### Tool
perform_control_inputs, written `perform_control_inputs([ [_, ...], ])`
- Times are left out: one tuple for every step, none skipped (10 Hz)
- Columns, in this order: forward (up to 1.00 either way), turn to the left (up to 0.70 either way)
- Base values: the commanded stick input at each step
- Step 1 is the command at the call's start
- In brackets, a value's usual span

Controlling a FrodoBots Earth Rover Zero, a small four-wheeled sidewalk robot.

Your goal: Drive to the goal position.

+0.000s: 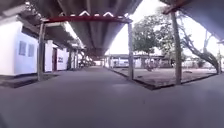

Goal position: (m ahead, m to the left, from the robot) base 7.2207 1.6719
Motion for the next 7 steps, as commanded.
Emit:
perform_control_inputs([
  [0.85,0.0],
  [0.85,0.0],
  [0.85,0.25],
  [0.85,0.34],
  [0.85,0.18],
  [0.85,0.0],
  [0.85,0.0],
])
